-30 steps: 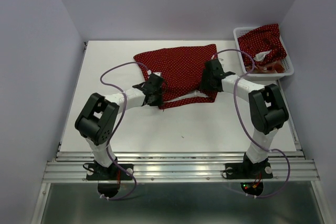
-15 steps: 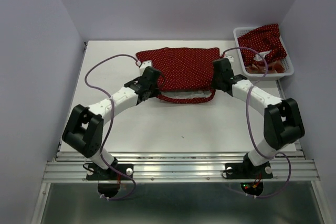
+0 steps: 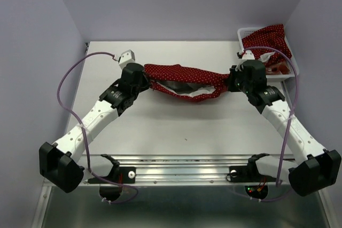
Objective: Fold and stack the skirts
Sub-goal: Flatten the skirt out
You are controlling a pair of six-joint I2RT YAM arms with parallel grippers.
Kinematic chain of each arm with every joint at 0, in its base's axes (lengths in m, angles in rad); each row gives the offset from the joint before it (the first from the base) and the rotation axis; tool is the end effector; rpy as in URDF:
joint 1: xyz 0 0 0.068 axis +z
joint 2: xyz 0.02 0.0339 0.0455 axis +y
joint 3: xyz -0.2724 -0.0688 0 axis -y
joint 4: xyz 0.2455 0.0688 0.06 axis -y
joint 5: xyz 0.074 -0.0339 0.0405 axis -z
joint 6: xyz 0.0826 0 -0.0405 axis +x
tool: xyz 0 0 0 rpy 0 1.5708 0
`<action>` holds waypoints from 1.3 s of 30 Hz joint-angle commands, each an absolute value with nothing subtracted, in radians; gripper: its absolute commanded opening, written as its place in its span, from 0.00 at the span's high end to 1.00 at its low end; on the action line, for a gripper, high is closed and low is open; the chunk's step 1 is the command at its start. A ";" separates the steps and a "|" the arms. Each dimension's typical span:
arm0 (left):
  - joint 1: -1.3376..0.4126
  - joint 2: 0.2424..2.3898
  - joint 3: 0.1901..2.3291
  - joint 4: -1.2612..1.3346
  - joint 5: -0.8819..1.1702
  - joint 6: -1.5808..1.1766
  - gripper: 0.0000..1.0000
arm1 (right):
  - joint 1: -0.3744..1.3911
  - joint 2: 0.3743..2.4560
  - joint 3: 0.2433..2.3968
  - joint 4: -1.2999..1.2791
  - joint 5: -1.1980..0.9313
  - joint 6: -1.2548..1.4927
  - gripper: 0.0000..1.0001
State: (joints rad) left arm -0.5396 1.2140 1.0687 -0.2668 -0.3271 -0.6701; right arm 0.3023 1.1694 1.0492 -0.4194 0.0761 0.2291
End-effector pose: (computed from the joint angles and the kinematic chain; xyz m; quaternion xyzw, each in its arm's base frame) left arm 0.2847 -0.1396 0.3316 -0.1428 0.8181 -0.1951 0.5218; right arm 0.2870 0.0829 0.3140 -0.0131 0.8695 0.0974 0.4841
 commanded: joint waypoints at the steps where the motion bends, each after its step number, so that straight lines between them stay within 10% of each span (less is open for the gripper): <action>1: -0.499 1.167 1.071 -0.266 -0.433 -0.606 1.00 | 0.275 1.127 1.075 -0.486 0.042 0.147 0.99; 6: -0.417 1.333 1.260 -0.178 -0.316 -0.499 1.00 | 0.275 1.266 1.263 -0.472 0.080 0.097 0.99; 18: -0.298 1.772 2.444 -0.304 -0.068 -0.270 1.00 | 0.239 1.648 2.094 -0.444 0.144 -0.130 0.99; 23: -0.272 1.616 2.217 -0.183 -0.043 -0.236 1.00 | 0.239 1.536 1.953 -0.319 0.029 -0.152 0.99; 35: -0.273 0.987 0.747 0.133 -0.079 -0.564 1.00 | 0.239 1.066 0.924 -0.241 -0.193 0.197 0.85; 39: -0.272 0.873 0.609 -0.040 -0.035 -0.681 0.54 | 0.249 0.925 0.776 -0.331 -0.264 0.299 0.04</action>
State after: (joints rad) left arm -0.2848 1.0149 0.6651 0.0116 -0.0208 -0.5137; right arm 0.2527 1.0592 0.8066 -0.3050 -0.2188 0.1566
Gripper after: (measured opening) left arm 0.271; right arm 0.772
